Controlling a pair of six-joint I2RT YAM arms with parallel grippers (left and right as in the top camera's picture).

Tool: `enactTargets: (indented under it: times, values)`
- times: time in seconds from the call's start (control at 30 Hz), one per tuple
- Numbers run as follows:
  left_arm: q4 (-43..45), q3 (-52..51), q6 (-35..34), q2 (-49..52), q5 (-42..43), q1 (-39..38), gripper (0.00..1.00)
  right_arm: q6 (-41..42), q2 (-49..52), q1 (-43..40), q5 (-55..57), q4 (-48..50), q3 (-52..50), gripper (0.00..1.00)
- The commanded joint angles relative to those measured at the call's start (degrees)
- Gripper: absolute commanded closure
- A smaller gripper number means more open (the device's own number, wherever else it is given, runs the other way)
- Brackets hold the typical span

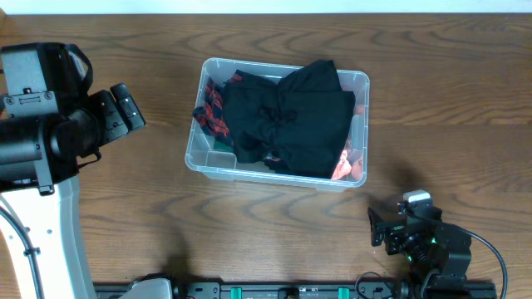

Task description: Pack container

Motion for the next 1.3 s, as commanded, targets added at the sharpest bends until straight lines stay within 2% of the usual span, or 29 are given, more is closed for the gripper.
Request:
enactTargets:
  times: [0.0,0.53,0.8,0.9,1.03,1.17,1.27]
  values:
    - [0.0,-0.1,0.1,-0.4,0.0,0.3,0.02,-1.0,-0.6,0.6,-0.6,0.1,-0.7,0.01]
    - [0.0,-0.2,0.1,-0.5,0.1,-0.2,0.02,-1.0,-0.6,0.6,-0.6,0.1,-0.7,0.01]
    - [-0.2,-0.4,0.2,-8.1,0.1,-3.9,0.02,-1.0,-0.6,0.6,-0.6,0.1,-0.7,0.01]
    - [2.0,-1.1,1.5,-12.1,-4.7,-5.2,0.02,-1.0,-0.6,0.6,-0.6,0.1,-0.7,0.01]
    - [7.1,-5.9,7.0,-18.1,-3.4,-5.2,0.02,-1.0,-0.6,0.6,-0.6,0.1,-0.7,0.01]
    - [15.4,-15.9,13.9,-26.0,0.7,-5.2,0.02,-1.0,-0.6,0.6,-0.6,0.1,-0.7,0.01]
    - [21.7,-24.9,14.6,-32.2,0.9,-5.2,0.02,-1.0,-0.6,0.6,-0.6,0.1,-0.7,0.01]
